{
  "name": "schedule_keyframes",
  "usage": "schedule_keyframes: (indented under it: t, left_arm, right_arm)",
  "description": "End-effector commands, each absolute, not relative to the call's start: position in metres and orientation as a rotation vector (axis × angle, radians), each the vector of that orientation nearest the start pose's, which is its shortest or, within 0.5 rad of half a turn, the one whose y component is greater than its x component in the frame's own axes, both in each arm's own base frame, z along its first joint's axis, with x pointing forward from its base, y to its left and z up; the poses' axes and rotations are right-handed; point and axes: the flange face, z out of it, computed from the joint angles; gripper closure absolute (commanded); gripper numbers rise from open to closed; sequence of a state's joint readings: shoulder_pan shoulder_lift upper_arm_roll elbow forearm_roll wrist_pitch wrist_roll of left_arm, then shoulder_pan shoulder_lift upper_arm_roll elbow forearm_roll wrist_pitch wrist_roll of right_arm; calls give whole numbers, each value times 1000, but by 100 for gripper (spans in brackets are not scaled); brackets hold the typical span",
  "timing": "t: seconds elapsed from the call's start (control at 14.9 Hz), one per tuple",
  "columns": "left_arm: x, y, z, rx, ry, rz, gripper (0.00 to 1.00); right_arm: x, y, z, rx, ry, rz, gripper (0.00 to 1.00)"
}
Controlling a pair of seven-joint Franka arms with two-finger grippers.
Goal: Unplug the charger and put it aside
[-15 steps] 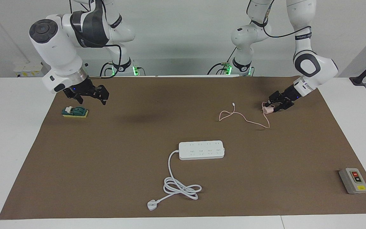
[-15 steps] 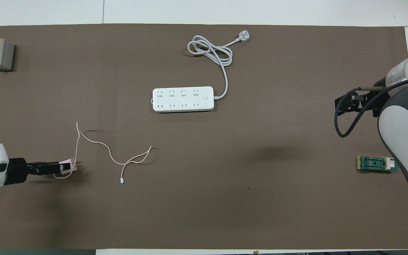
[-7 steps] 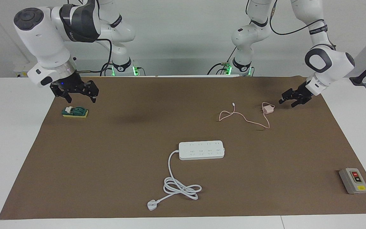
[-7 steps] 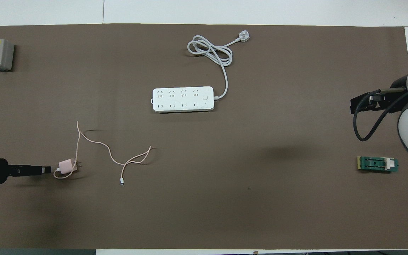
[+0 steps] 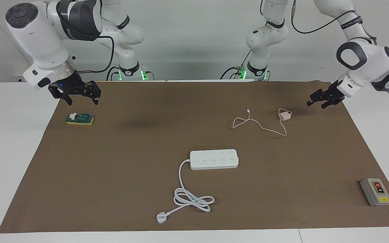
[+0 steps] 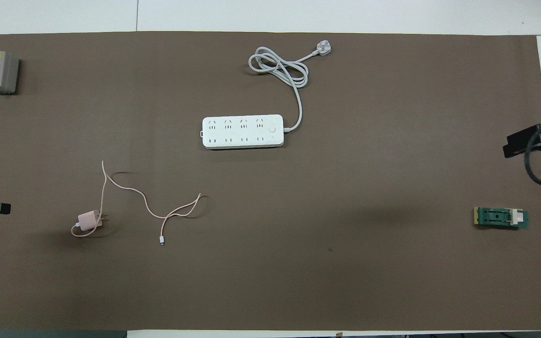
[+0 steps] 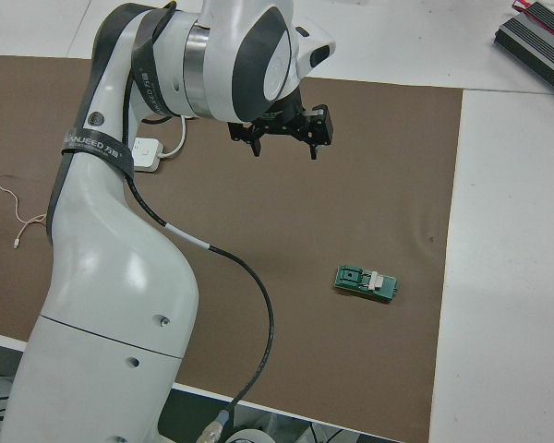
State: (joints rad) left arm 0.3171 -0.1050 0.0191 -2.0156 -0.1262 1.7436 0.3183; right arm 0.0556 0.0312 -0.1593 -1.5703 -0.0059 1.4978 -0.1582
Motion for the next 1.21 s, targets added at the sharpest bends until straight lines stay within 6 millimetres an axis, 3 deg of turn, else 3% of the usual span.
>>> schedule_keyframes:
  t: [0.0, 0.27, 0.47, 0.74, 0.94, 1.14]
  left_arm:
    - [497, 126, 536, -3243, -177, 200, 0]
    - [508, 82, 582, -3200, -397, 99, 0]
    - [501, 71, 605, -3167, -575, 54, 0]
    - [496, 56, 606, -3155, -523, 102, 0]
    - [523, 42, 603, -3130, -441, 145, 0]
    - [527, 41, 605, -3148, -384, 83, 0]
  right_arm:
    - [555, -61, 600, -3110, -129, 189, 0]
    - [558, -55, 600, -3116, -65, 183, 0]
    - [559, -49, 602, -3121, 50, 173, 0]
    - [567, -39, 602, -3140, 39, 110, 0]
    - [571, -37, 601, -3143, 19, 74, 0]
    - [569, -36, 600, -3139, 14, 88, 0]
